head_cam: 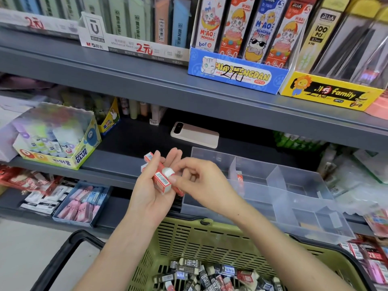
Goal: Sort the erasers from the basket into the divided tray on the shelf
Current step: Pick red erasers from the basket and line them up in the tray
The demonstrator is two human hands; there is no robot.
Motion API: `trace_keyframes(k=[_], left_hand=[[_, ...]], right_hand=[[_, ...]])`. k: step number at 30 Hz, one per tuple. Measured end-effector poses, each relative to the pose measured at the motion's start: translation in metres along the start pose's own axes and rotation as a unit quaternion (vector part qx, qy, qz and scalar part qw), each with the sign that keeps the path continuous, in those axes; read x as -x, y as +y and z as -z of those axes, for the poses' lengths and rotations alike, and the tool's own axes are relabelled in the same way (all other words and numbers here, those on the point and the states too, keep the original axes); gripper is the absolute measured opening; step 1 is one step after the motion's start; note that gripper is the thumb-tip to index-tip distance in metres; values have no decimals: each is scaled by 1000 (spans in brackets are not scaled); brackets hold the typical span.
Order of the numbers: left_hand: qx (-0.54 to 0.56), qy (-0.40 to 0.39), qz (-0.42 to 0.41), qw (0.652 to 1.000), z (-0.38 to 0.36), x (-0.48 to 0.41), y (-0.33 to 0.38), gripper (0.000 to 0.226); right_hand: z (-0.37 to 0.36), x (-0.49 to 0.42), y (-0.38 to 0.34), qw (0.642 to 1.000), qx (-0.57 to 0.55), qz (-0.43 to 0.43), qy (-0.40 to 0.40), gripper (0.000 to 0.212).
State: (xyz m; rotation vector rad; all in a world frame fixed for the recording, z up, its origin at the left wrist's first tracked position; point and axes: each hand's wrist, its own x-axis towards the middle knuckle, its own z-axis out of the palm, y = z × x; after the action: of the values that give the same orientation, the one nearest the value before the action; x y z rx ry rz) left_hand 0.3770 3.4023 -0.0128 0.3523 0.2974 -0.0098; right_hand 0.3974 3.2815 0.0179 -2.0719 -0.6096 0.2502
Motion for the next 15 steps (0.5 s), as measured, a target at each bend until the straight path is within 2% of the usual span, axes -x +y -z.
trace_keyframes(k=[3, 5, 7, 9, 11, 13, 15], left_hand=[[-8, -35, 4, 999, -1, 1, -2, 22], [-20, -44, -1, 999, 0, 0, -1, 21], [-19, -33, -9, 999, 1, -2, 4, 23], [-7, -9, -14, 1000, 3, -3, 9, 24], [1, 10, -12, 1000, 4, -4, 13, 25], [1, 26, -7, 1000, 4, -4, 13, 27], [-3, 40, -5, 999, 4, -5, 12, 30]], right_hand=[[13, -3, -1, 1000, 2, 4, -20, 9], [32, -10, 3, 998, -52, -27, 23, 11], [50, -21, 14, 984, -90, -111, 108, 13], [57, -32, 29, 969, -73, -200, 128, 14], [53, -41, 44, 962, 47, -255, 84, 21], [47, -49, 50, 936, 227, -269, 29, 31], [43, -58, 53, 908, 318, -271, 3, 26]])
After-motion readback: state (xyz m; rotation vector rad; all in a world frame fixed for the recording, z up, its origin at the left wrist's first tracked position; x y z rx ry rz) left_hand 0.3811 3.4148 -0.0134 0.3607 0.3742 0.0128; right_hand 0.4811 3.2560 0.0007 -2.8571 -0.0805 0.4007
